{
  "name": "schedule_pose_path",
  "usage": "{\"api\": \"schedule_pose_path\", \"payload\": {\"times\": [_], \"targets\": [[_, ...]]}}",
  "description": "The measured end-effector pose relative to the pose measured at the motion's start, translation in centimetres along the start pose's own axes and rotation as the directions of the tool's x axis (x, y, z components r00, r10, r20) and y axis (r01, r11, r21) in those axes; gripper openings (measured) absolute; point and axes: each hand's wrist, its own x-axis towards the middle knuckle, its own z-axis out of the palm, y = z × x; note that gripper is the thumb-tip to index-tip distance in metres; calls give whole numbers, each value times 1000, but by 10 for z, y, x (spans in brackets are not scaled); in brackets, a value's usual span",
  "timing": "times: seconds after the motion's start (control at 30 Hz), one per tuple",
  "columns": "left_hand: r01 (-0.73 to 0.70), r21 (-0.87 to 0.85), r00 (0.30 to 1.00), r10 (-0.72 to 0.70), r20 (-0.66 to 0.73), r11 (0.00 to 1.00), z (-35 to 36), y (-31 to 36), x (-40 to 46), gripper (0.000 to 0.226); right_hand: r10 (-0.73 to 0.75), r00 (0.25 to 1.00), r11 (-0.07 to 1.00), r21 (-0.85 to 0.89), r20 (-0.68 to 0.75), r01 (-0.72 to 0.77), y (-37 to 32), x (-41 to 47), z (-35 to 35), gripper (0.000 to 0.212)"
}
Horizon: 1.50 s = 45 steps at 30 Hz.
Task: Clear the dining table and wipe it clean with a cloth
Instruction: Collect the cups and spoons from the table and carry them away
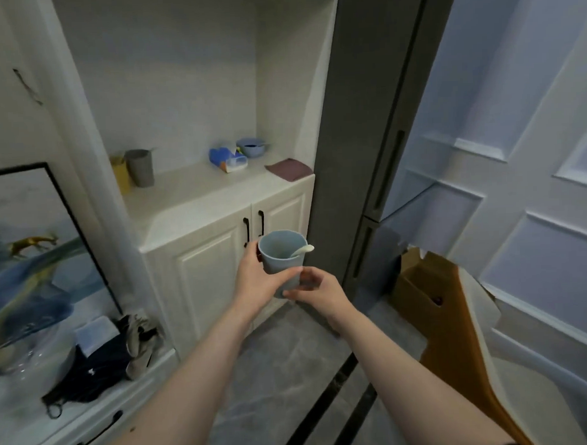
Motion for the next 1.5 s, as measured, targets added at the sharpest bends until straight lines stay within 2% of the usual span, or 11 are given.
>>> {"api": "schedule_pose_path", "payload": {"times": [0.3, 0.6, 0.9, 1.07, 1.2, 1.3, 1.4, 1.5], "targets": [[-33, 28, 982, 38, -183, 999, -30, -51, 190, 75, -84, 994, 990, -103, 76, 91, -23, 205, 52, 50], [56, 70, 951, -32, -308, 996, -86, -91, 346, 69, -154, 966, 950, -236, 208, 203, -52, 381, 125, 55], [178, 128, 867, -94, -489, 976, -137, -131, 420, 78, -150, 884, 917, -271, 444, 292, -60, 483, 189, 44], [255, 64, 801, -173, -574, 965, -146, -139, 456, 74, -123, 830, 857, -364, 544, 365, -61, 538, 217, 40], [254, 60, 826, -184, -532, 965, -155, -159, 471, 68, -75, 820, 869, -367, 568, 333, -57, 567, 227, 41], [241, 28, 847, -196, -495, 970, -161, -167, 475, 61, -104, 808, 875, -333, 580, 352, -53, 579, 233, 33], [244, 70, 852, -179, -491, 967, -166, -174, 479, 71, -149, 813, 862, -329, 563, 386, -51, 592, 244, 31], [234, 78, 851, -166, -499, 969, -169, -175, 483, 50, -148, 836, 891, -295, 529, 345, -53, 601, 257, 38]]}}
